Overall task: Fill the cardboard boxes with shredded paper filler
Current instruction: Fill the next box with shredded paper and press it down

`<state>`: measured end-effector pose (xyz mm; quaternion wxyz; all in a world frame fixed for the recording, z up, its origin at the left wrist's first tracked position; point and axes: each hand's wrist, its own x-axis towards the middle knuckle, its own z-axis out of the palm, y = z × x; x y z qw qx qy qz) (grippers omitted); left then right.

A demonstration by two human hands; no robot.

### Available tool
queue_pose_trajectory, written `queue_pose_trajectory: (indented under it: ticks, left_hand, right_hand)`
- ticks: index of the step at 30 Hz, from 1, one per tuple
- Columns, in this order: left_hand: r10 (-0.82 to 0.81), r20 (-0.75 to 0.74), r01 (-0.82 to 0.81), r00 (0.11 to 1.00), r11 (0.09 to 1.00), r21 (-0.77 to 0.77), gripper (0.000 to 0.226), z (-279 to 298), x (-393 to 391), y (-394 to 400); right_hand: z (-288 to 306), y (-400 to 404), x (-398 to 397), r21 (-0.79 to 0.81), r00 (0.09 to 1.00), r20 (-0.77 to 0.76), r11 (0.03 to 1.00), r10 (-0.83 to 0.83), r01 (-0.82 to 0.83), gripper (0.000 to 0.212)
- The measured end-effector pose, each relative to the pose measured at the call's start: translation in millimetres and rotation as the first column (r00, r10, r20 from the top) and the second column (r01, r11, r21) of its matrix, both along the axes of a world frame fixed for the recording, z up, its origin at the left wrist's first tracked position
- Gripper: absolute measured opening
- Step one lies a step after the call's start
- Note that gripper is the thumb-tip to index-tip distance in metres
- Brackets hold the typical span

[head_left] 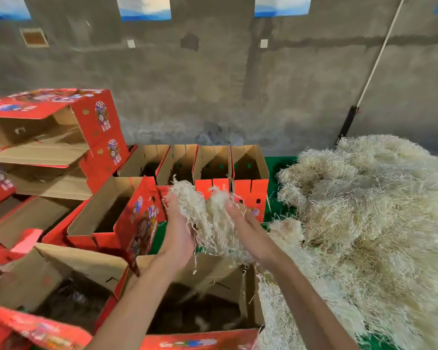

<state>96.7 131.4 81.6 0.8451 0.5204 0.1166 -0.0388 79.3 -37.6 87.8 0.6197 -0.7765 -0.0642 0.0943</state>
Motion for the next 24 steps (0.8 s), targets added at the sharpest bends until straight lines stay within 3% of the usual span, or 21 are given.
queue_pose_trajectory:
  ticks: [2, 4, 6, 8, 10, 11, 13, 14, 15, 16, 18, 19, 21, 23, 24]
  left_hand:
    - [0.007, -0.044, 0.011, 0.999, 0.92, 0.391, 0.088, -5, -15, -5]
    - [0.025, -0.071, 0.029, 0.997, 0.739, 0.673, 0.083, -14, -29, -1]
    - [-0.005, 0.068, -0.049, 0.998, 0.638, 0.769, 0.064, -22, -39, 7]
    - [-0.019, 0.166, -0.136, 0.986, 0.483, 0.865, 0.046, -29, -42, 18]
    - [0.013, 0.22, -0.203, 0.976, 0.438, 0.876, 0.009, -34, -44, 30]
    - [0.029, 0.233, -0.223, 0.972, 0.424, 0.878, 0.021, -36, -45, 34]
    - [-0.074, 0.167, -0.102, 0.983, 0.534, 0.839, 0.054, -38, -55, 29]
    - [-0.138, 0.089, 0.015, 0.986, 0.615, 0.789, 0.059, -39, -61, 25]
    - [-0.191, 0.019, 0.134, 0.981, 0.753, 0.644, 0.058, -41, -67, 22]
    - [-0.236, 0.007, 0.196, 0.972, 0.821, 0.537, 0.054, -44, -75, 24]
    - [-0.103, -0.08, 0.126, 0.991, 0.919, 0.374, 0.065, -48, -72, 24]
    - [-0.096, -0.114, 0.129, 0.989, 0.936, 0.328, 0.077, -47, -73, 26]
    - [-0.023, -0.053, 0.045, 0.998, 0.893, 0.449, 0.082, -47, -74, 29]
    - [0.171, 0.102, -0.199, 0.98, 0.859, 0.472, 0.069, -41, -73, 30]
    - [0.274, 0.113, -0.296, 0.955, 0.859, 0.417, 0.079, -41, -70, 32]
  right_hand:
    - [-5, 23, -7, 0.066, 0.997, -0.075, 0.997, -0.031, 0.036, 0.084]
    - [-10, 39, -13, 0.106, 0.994, -0.073, 0.99, -0.083, 0.09, 0.053]
    - [-16, 47, -20, 0.132, 0.986, -0.095, 0.98, -0.134, 0.146, 0.054]
    - [-21, 50, -23, 0.146, 0.975, -0.076, 0.965, -0.208, 0.218, 0.083]
    - [-23, 54, -23, 0.196, 0.962, -0.11, 0.944, -0.249, 0.266, 0.092]
    - [-22, 57, -24, 0.21, 0.962, -0.158, 0.945, -0.221, 0.251, 0.096]
    - [-21, 69, -29, 0.175, 0.975, -0.203, 0.976, -0.095, 0.132, 0.101]
    - [-21, 77, -31, 0.154, 0.982, -0.181, 0.985, -0.046, 0.075, 0.097]
    - [-22, 84, -34, 0.147, 0.988, -0.151, 0.987, -0.035, 0.058, 0.087]
    - [-23, 90, -37, 0.18, 0.989, -0.149, 0.982, -0.026, 0.053, 0.08]
    - [-29, 88, -35, 0.4, 0.968, -0.252, 0.912, 0.02, 0.086, 0.084]
    - [-30, 86, -35, 0.508, 0.944, -0.325, 0.853, 0.057, 0.123, 0.079]
    - [-34, 83, -37, 0.577, 0.938, -0.339, 0.803, 0.069, 0.149, 0.051]
    - [-41, 87, -40, 0.505, 0.981, -0.188, 0.852, -0.051, 0.141, 0.028]
    - [-46, 89, -41, 0.42, 0.983, -0.1, 0.889, -0.153, 0.181, 0.025]
